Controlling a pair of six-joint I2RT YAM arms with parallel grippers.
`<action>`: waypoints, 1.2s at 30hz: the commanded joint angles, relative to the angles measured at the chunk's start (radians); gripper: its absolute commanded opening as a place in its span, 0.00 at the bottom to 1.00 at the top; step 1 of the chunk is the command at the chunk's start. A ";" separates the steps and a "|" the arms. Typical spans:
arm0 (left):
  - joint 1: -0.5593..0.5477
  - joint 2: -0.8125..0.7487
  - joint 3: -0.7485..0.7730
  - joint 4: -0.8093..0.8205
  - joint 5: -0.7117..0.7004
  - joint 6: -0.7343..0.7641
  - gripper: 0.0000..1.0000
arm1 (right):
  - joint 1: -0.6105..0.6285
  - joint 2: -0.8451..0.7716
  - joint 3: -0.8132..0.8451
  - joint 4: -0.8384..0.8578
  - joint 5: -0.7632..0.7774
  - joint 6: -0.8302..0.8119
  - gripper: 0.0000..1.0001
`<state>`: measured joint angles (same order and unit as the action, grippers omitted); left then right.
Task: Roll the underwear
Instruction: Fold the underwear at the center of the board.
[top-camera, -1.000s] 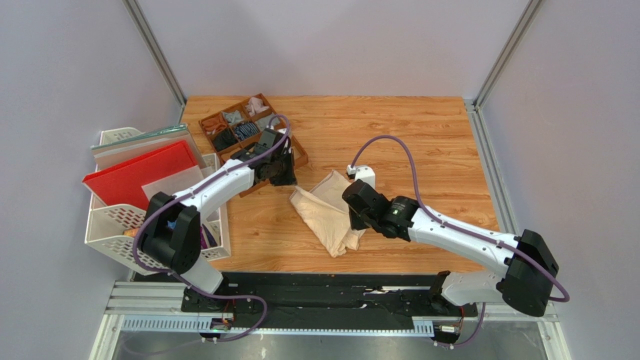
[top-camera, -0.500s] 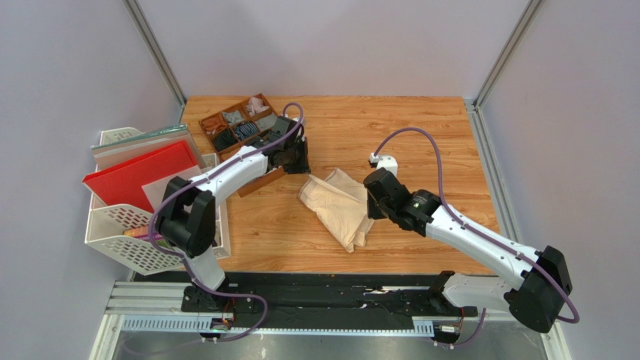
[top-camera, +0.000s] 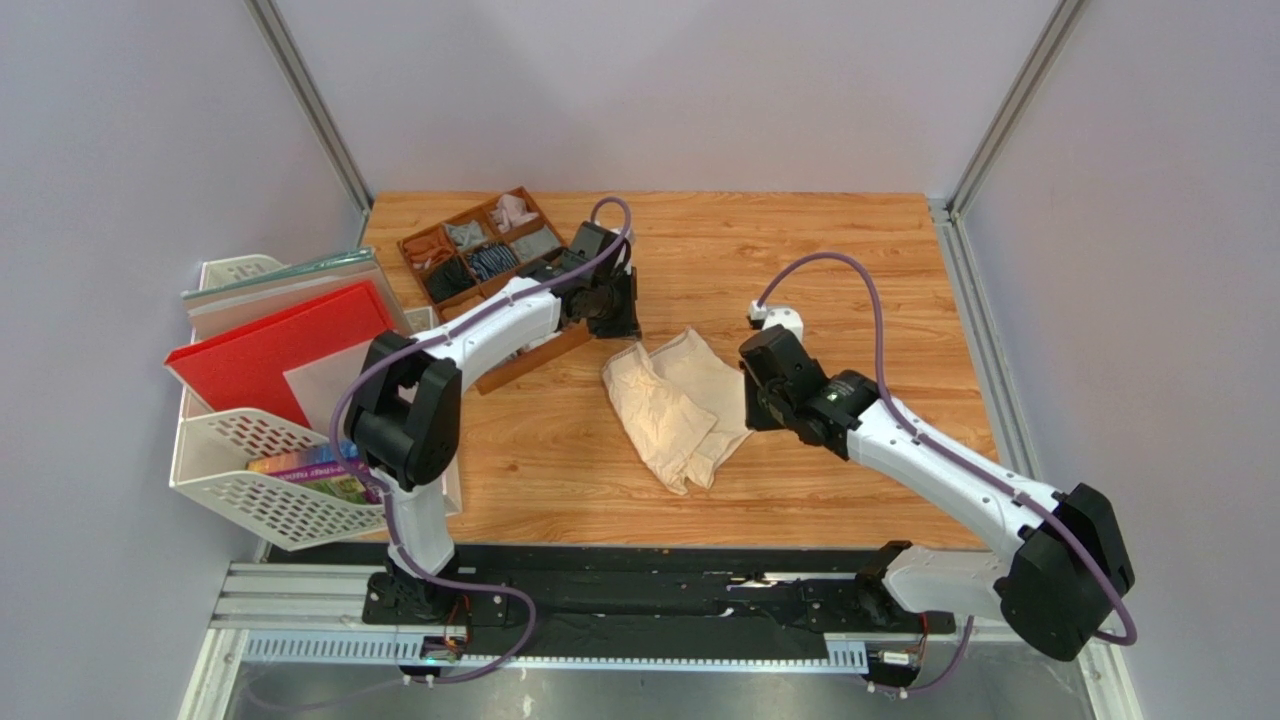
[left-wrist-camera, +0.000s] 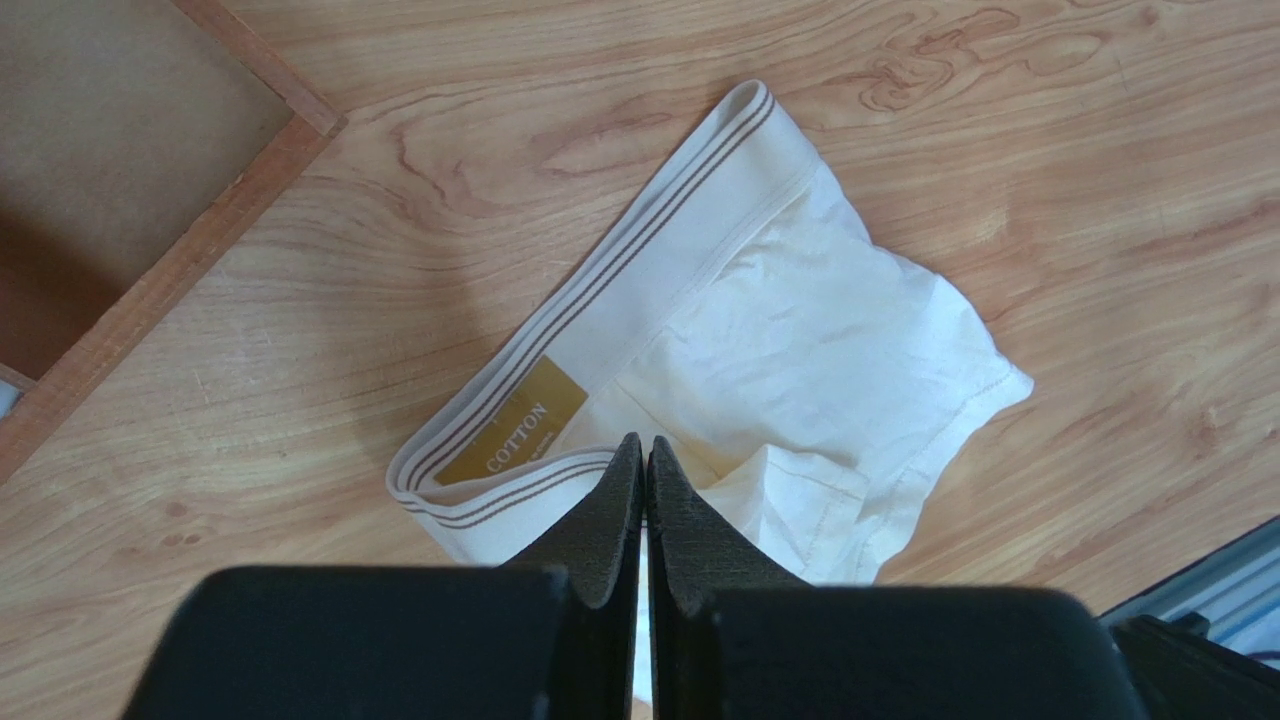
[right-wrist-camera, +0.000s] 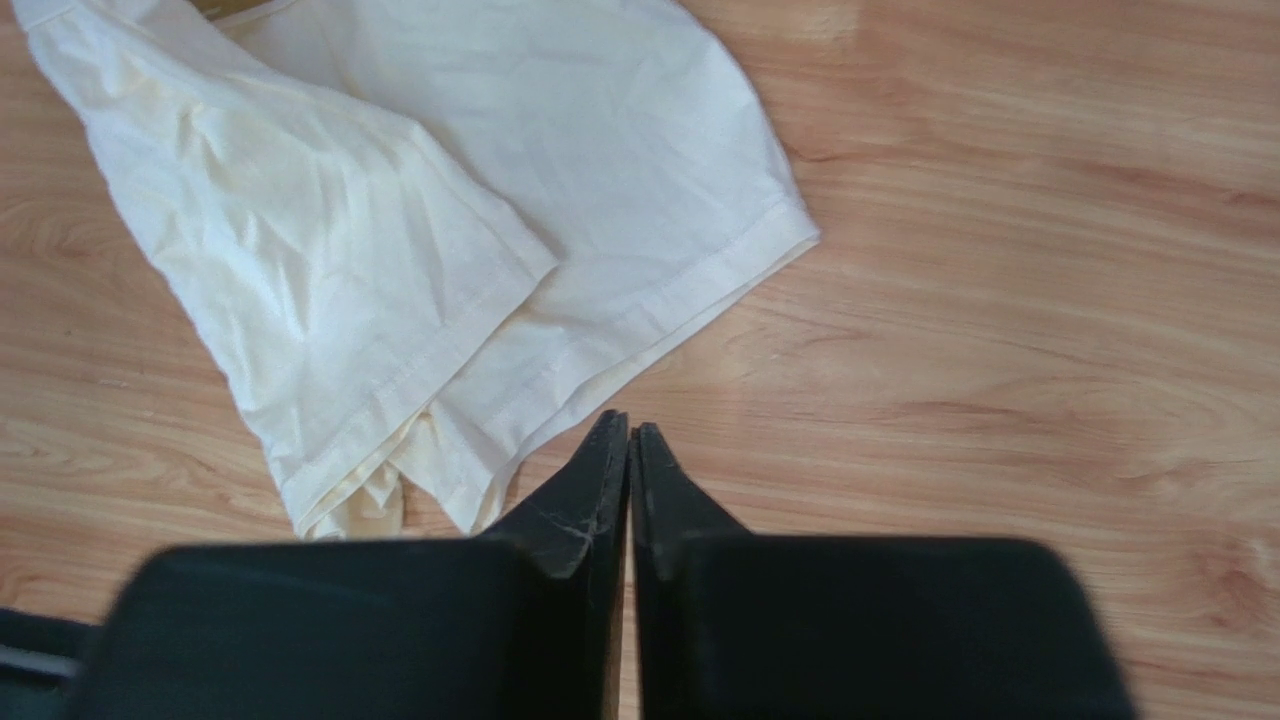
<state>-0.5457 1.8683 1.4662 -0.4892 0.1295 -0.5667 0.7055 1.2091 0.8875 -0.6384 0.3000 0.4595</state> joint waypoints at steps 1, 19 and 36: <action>-0.005 0.005 0.039 0.003 0.004 0.010 0.00 | -0.006 0.026 -0.042 0.170 -0.154 -0.065 0.23; -0.005 0.003 0.023 -0.002 0.001 0.022 0.00 | -0.075 0.340 0.011 0.370 -0.328 -0.156 0.42; -0.005 0.000 0.020 0.001 0.005 0.019 0.00 | -0.120 0.434 0.021 0.448 -0.381 -0.183 0.40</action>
<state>-0.5491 1.8687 1.4666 -0.4908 0.1265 -0.5591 0.5900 1.6238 0.8669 -0.2485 -0.0570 0.2966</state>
